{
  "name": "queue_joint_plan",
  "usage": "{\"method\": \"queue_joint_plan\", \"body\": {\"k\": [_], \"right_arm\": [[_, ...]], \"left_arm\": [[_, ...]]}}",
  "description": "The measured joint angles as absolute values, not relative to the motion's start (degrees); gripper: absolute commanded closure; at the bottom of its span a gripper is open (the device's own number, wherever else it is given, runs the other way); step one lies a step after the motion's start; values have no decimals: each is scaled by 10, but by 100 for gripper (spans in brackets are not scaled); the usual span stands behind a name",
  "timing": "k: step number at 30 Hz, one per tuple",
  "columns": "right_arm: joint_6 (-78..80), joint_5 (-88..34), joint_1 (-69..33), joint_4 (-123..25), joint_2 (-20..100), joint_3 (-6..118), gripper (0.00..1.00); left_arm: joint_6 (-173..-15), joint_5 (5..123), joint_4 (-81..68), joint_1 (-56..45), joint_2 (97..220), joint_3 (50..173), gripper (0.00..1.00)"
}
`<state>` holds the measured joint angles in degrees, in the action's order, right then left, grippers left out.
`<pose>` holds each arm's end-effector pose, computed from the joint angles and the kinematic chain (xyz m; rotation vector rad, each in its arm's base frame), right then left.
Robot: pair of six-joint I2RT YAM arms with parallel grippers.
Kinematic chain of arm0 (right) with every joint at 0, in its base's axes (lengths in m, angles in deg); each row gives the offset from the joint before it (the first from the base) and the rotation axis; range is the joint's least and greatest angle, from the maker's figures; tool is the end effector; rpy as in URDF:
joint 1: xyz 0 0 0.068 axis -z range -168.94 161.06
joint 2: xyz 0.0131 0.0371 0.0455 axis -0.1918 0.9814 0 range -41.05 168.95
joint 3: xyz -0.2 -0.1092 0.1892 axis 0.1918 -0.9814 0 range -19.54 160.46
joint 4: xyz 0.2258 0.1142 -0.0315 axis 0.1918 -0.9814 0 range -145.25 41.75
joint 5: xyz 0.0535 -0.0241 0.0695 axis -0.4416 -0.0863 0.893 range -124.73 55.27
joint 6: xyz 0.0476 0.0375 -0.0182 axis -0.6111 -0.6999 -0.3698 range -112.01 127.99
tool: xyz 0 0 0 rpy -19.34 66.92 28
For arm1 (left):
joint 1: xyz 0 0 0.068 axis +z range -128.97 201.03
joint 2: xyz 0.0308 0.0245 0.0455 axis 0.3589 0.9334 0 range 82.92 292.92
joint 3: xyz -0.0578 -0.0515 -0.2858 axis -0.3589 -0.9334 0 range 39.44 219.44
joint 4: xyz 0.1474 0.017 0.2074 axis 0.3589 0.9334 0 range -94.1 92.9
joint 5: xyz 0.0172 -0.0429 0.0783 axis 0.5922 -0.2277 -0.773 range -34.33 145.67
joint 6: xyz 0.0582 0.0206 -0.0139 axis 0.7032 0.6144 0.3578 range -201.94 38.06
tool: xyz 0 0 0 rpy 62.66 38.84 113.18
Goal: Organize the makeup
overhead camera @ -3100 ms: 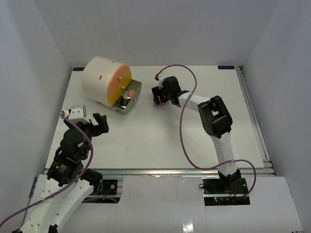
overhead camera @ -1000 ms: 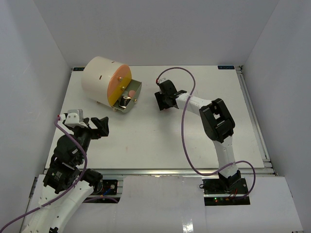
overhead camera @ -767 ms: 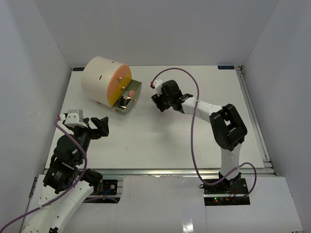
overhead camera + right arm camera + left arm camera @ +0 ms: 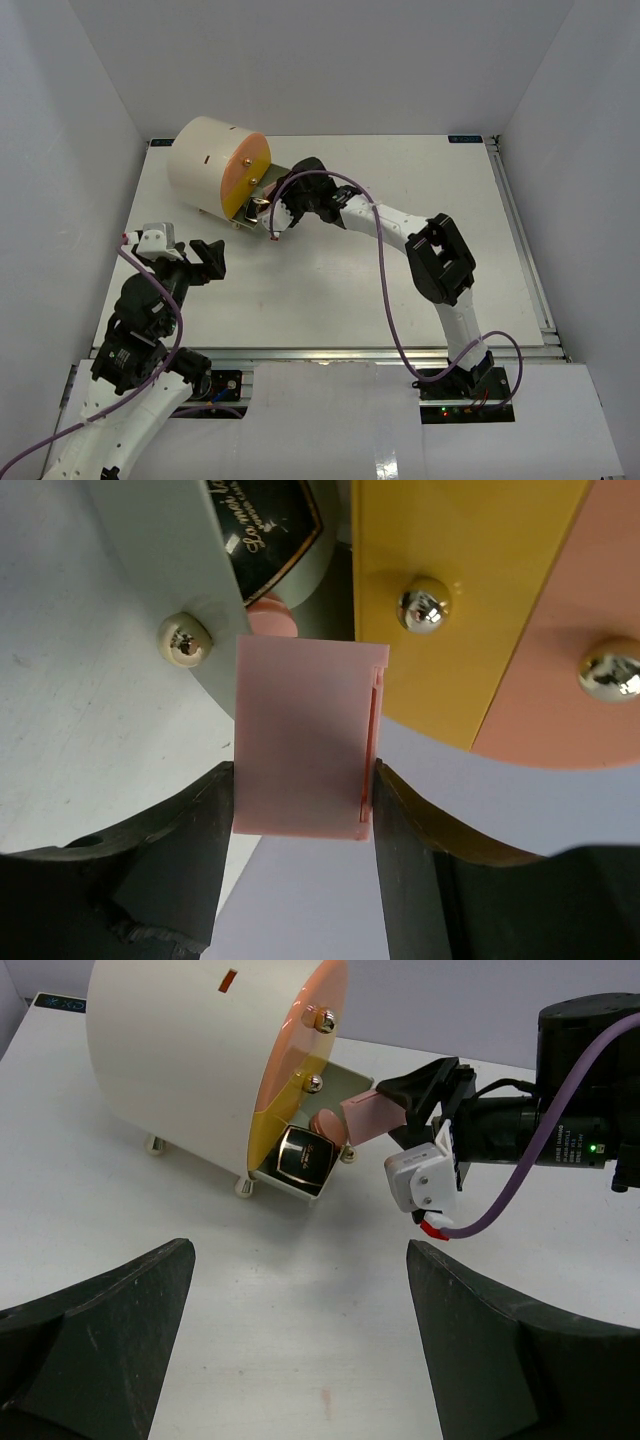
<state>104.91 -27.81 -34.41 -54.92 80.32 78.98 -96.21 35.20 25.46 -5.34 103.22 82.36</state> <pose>0.3599 0.3741 0.2620 -2.0196 0.6091 -0.4185 0.0660 -0.0138 0.3460 -0.0894 1.6871 -0.2306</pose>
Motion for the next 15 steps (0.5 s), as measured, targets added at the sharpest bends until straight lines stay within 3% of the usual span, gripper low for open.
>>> {"method": "queue_joint_plan", "body": {"k": [15], "right_arm": [[1135,-246,-340,-506,830,811,60]], "left_arm": [[-962,347,254,-53,1018,824,2]]}}
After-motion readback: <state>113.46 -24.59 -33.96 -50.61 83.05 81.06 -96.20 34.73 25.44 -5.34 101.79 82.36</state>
